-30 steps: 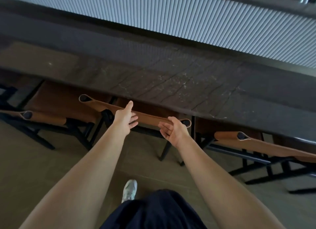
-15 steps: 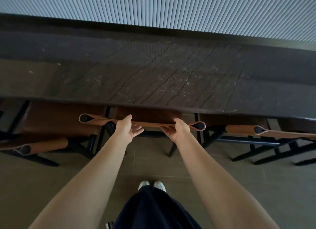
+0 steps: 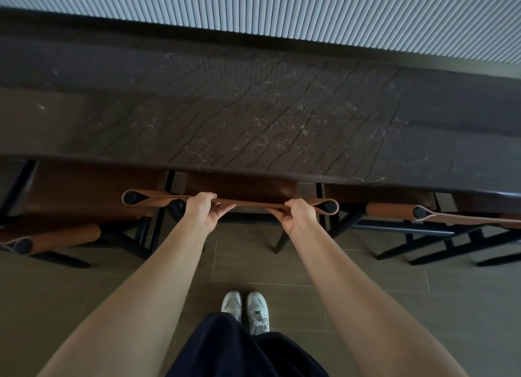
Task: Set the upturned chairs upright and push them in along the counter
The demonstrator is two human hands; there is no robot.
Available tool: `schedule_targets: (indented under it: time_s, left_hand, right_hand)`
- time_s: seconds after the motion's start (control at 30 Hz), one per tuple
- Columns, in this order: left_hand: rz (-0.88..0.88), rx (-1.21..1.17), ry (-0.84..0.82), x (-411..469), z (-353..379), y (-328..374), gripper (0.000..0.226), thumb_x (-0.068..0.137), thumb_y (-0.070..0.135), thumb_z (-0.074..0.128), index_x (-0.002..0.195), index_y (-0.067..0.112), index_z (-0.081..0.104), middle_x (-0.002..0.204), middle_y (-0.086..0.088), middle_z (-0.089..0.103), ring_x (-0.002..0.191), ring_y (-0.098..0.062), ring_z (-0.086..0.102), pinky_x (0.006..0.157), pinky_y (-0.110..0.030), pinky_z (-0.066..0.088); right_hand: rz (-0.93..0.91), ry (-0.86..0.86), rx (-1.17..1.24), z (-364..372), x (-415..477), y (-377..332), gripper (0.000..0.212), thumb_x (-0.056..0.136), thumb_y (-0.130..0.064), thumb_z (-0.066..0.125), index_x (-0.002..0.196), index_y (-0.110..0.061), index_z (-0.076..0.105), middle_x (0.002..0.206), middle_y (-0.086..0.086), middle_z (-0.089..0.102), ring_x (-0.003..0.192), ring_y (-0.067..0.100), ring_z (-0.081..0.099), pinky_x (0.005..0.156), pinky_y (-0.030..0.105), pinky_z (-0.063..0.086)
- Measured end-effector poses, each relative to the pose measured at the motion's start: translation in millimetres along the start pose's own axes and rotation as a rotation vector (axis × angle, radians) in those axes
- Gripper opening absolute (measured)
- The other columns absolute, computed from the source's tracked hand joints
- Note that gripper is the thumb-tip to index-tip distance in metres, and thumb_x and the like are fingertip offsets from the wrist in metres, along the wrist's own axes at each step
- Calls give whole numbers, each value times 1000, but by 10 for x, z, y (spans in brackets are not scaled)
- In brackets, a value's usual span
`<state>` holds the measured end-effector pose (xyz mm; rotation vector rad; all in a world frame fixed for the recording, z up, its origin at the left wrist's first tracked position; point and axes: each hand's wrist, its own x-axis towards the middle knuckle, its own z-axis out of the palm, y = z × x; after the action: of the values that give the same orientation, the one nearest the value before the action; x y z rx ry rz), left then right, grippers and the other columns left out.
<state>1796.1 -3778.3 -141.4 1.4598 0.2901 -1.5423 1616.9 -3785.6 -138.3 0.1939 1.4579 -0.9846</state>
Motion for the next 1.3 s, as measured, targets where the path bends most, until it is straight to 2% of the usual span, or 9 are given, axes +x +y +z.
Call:
schedule_targets:
  time_s: [0.1, 0.23, 0.37, 0.57, 0.7, 0.87, 1.03, 1.13, 1.3]
  left_hand:
    - [4, -10, -6, -20, 14, -98, 35, 96, -9, 43, 129, 4, 45, 123, -24, 46, 116, -42, 54, 92, -56, 50]
    - [14, -4, -11, -17, 35, -138, 42, 96, -9, 43, 136, 5, 42, 115, -22, 52, 99, -37, 59, 88, -54, 53]
    - [27, -11, -12, 3, 71, -102, 46, 96, -10, 43, 138, 6, 41, 125, -23, 51, 107, -37, 59, 78, -50, 55]
    - [43, -9, -3, 13, 100, -118, 43, 97, -8, 44, 137, 7, 42, 119, -20, 52, 89, -31, 60, 79, -49, 55]
    - [27, -11, -14, -6, 90, -113, 39, 97, -8, 44, 134, 6, 44, 104, -18, 51, 93, -33, 59, 85, -52, 53]
    - [41, 2, -34, -8, 54, -133, 41, 96, -8, 45, 134, 5, 44, 124, -21, 50, 105, -36, 58, 81, -50, 55]
    - [50, 35, -23, 33, 103, -80, 43, 96, -9, 45, 136, 6, 41, 127, -22, 47, 103, -36, 59, 77, -50, 56]
    - [52, 46, -28, -1, 88, -80, 39, 96, -9, 45, 132, 5, 43, 127, -23, 47, 97, -35, 59, 80, -52, 55]
    - [45, 84, -52, -82, 1, -87, 31, 96, 0, 52, 127, 2, 48, 122, -23, 53, 101, -33, 62, 86, -48, 55]
  right_hand:
    - [-16, -12, -20, -96, -29, -48, 37, 96, 12, 38, 131, 1, 44, 133, 23, 49, 113, 44, 57, 78, 54, 56]
    - [-25, -9, -34, -129, -44, -74, 37, 96, 13, 39, 131, 2, 45, 132, 22, 48, 103, 40, 58, 67, 48, 56]
    - [-17, -12, -15, -92, -30, -128, 28, 96, 12, 41, 122, 3, 48, 127, 23, 49, 107, 43, 58, 72, 51, 55]
    - [-21, -17, -18, -74, -5, -143, 15, 96, 12, 42, 95, -1, 50, 123, 25, 52, 98, 41, 60, 72, 50, 57]
    - [-24, -23, -9, -75, 8, -134, 14, 96, 11, 43, 102, -1, 48, 125, 25, 53, 105, 43, 61, 80, 53, 57]
    - [-15, -35, -4, -98, 26, -129, 14, 97, 10, 43, 96, -3, 47, 123, 24, 52, 109, 43, 60, 81, 53, 56]
    - [-34, 16, -12, -61, 62, -132, 16, 96, 9, 45, 88, -4, 48, 120, 23, 54, 95, 39, 60, 82, 52, 57]
    - [-62, 0, -30, -75, 60, -95, 11, 97, 8, 46, 102, -1, 49, 117, 22, 55, 88, 36, 62, 82, 51, 57]
    - [-74, -72, -33, -138, 40, -80, 29, 97, 0, 52, 126, 3, 48, 119, 23, 58, 87, 34, 64, 69, 52, 60]
